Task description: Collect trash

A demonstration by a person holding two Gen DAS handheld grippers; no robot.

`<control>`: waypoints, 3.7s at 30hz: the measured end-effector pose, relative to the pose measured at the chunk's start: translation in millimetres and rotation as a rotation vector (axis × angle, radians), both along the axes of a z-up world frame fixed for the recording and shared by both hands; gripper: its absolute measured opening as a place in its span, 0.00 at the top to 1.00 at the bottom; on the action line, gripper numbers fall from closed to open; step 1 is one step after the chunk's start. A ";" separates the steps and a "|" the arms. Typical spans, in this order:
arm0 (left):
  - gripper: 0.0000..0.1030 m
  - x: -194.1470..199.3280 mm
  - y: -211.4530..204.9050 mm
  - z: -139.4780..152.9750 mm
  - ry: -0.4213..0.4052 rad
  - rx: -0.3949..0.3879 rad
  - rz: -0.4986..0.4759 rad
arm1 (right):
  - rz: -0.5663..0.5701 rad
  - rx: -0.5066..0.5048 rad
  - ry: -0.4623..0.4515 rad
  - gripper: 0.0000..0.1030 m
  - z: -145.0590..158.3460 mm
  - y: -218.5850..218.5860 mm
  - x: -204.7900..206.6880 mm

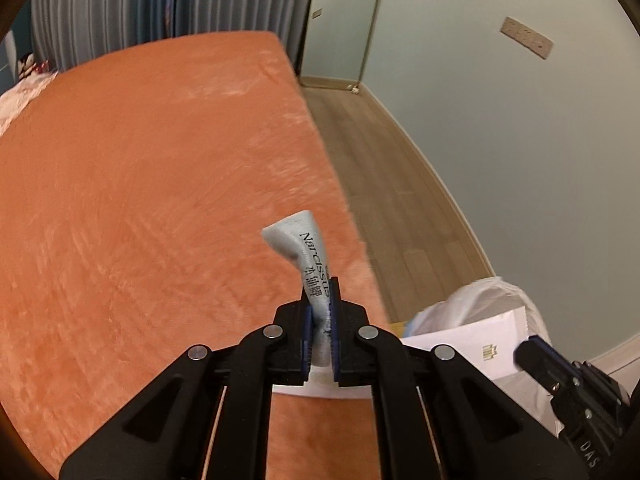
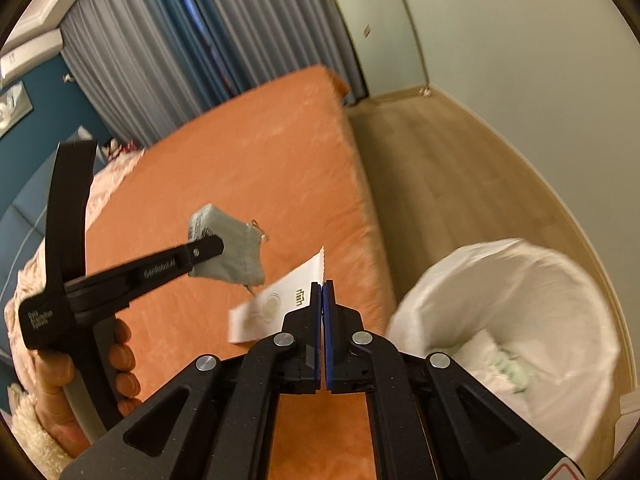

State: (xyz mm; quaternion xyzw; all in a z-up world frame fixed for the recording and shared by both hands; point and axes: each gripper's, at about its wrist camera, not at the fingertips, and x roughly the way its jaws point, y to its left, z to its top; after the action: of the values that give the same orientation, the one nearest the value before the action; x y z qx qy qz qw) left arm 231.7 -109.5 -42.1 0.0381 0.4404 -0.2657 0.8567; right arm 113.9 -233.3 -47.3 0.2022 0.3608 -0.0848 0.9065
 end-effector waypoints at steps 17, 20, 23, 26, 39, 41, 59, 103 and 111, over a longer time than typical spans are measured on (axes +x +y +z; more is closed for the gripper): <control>0.94 -138.1 -99.7 70.8 -0.089 -0.050 -0.217 | -0.178 -0.095 -0.190 0.98 108.6 -64.6 -128.9; 0.94 -153.8 -113.4 67.5 -0.078 -0.045 -0.246 | -0.201 -0.107 -0.186 0.98 111.3 -74.0 -144.8; 0.93 -164.9 -125.5 59.4 -0.055 -0.034 -0.266 | -0.218 -0.106 -0.164 0.98 105.6 -83.0 -154.9; 0.88 -172.8 -135.5 48.0 -0.022 -0.010 -0.279 | -0.229 -0.103 -0.136 0.98 94.0 -89.5 -157.0; 0.51 -177.7 -133.3 28.5 -0.025 0.051 -0.227 | -0.223 -0.103 -0.084 0.93 78.4 -96.2 -158.2; 0.50 -179.8 -132.6 28.7 -0.026 0.053 -0.223 | -0.218 -0.104 -0.076 0.89 76.4 -96.8 -157.9; 0.37 -191.8 -104.3 -2.7 -0.049 0.130 -0.170 | -0.195 -0.197 0.066 0.39 38.6 -74.6 -157.1; 0.12 -215.5 -62.1 -69.1 -0.004 0.235 -0.104 | -0.260 -0.307 0.258 0.07 -21.3 -57.4 -176.8; 0.11 -216.9 -58.6 -71.4 -0.005 0.233 -0.098 | -0.263 -0.318 0.265 0.07 -22.9 -56.6 -177.2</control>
State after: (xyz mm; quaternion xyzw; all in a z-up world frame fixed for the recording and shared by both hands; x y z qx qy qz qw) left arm 14.8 -168.1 -113.5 0.1596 0.4640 -0.2539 0.8335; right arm -63.3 -289.9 -70.2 0.0892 0.4293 -0.2834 0.8529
